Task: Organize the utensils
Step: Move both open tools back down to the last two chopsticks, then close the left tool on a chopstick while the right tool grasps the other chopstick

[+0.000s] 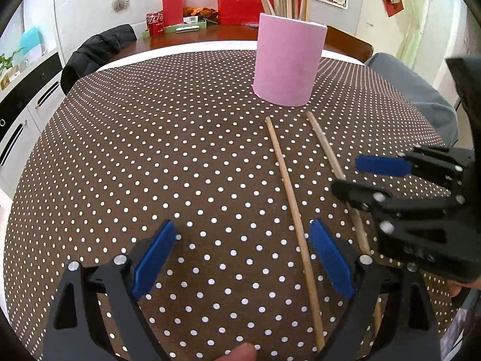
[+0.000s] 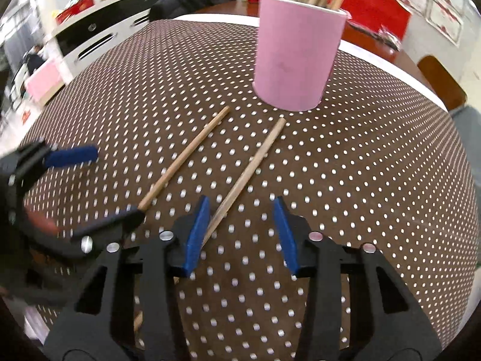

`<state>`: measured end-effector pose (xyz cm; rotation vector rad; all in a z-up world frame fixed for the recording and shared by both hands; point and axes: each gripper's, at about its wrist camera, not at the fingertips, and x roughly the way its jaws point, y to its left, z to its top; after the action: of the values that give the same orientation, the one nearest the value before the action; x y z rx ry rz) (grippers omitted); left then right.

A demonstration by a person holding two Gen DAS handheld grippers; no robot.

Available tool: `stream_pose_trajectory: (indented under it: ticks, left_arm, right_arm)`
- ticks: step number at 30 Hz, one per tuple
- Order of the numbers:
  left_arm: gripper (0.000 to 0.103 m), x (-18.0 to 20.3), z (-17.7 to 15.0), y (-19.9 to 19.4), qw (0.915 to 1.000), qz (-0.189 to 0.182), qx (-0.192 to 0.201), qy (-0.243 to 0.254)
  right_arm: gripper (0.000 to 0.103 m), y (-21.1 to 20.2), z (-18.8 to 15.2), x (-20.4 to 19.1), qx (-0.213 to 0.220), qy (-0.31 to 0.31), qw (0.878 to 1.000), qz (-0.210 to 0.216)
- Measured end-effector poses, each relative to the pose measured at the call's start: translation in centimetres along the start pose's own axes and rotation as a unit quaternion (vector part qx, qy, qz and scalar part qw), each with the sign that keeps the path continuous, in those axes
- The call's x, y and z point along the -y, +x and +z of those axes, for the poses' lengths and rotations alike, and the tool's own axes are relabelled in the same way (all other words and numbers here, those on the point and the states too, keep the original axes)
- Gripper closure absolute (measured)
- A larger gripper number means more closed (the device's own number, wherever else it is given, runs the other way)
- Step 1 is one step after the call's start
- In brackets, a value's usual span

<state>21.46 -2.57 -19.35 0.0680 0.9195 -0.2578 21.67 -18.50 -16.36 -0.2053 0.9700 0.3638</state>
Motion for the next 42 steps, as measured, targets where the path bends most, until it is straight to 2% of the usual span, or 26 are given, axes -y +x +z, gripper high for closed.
stream_pose_trajectory:
  ticks: [4,8,13,14,15,17,20,23,27,28,30,31,32,33,35,39,42]
  left_arm:
    - [0.013,0.9,0.7,0.9,0.9996,0.020,-0.007,0.020]
    - [0.013,2.1,2.1,1.5,0.9967,0.059,-0.009,0.056]
    - [0.013,2.9,4.3,2.8,0.9943,0.056,-0.025,0.087]
    - [0.014,3.0,4.4,2.9,0.9941,0.052,-0.026,0.092]
    - [0.014,3.1,4.5,2.9,0.9934,0.050,-0.022,0.101]
    - [0.014,3.1,4.1,2.6,0.9919,0.049,-0.011,0.117]
    - [0.014,2.3,3.5,2.3,0.9944,0.033,-0.013,0.100]
    - [0.014,1.5,3.0,2.2,0.9960,0.024,-0.015,0.085]
    - [0.014,2.2,3.7,2.5,0.9942,0.034,-0.014,0.101]
    - [0.017,2.4,3.9,2.7,0.9942,0.029,-0.014,0.103]
    - [0.033,2.4,4.3,2.9,0.9946,0.006,-0.019,0.101]
    - [0.038,2.6,4.3,2.9,0.9943,-0.005,-0.020,0.105]
    - [0.052,2.8,4.4,2.9,0.9938,-0.017,-0.022,0.108]
    - [0.060,3.0,4.4,2.8,0.9930,-0.033,-0.025,0.111]
    - [0.094,3.6,4.3,2.7,0.9920,-0.029,-0.024,0.121]
    - [0.097,3.1,4.1,2.5,0.9926,-0.026,-0.023,0.116]
    - [0.097,2.3,3.9,2.3,0.9942,-0.022,-0.023,0.103]
  right_arm:
    - [0.061,-1.1,-1.2,1.5,-0.009,-0.002,1.000,0.009]
    - [0.060,-1.2,-1.0,3.0,-0.006,0.029,0.999,0.028]
    - [0.060,0.1,1.0,2.8,0.006,0.062,0.997,0.041]
    - [0.061,0.3,1.3,2.5,0.009,0.056,0.997,0.051]
    - [0.069,0.6,1.9,2.1,0.011,0.047,0.997,0.061]
    - [0.073,0.8,2.3,1.4,0.013,0.025,0.994,0.109]
    - [0.073,0.6,2.2,1.5,0.008,0.000,0.994,0.112]
    - [0.075,0.5,2.1,1.9,0.007,0.007,0.995,0.102]
    - [0.075,0.8,2.6,1.4,0.008,0.013,0.997,0.078]
    - [0.075,1.0,2.9,1.4,0.007,0.022,0.997,0.074]
    - [0.076,1.4,3.5,1.0,0.005,0.028,0.998,0.064]
    - [0.081,1.6,3.7,0.9,0.002,0.030,0.998,0.056]
    - [0.085,1.8,4.0,0.7,0.000,0.023,0.999,0.042]
    - [0.088,2.0,4.4,0.0,-0.001,0.016,0.999,0.031]
    - [0.089,2.1,4.6,0.0,-0.005,0.010,1.000,0.028]
    - [0.096,1.5,3.6,0.9,-0.003,0.014,0.999,0.046]
    - [0.096,1.2,2.7,1.4,-0.005,0.004,0.999,0.046]
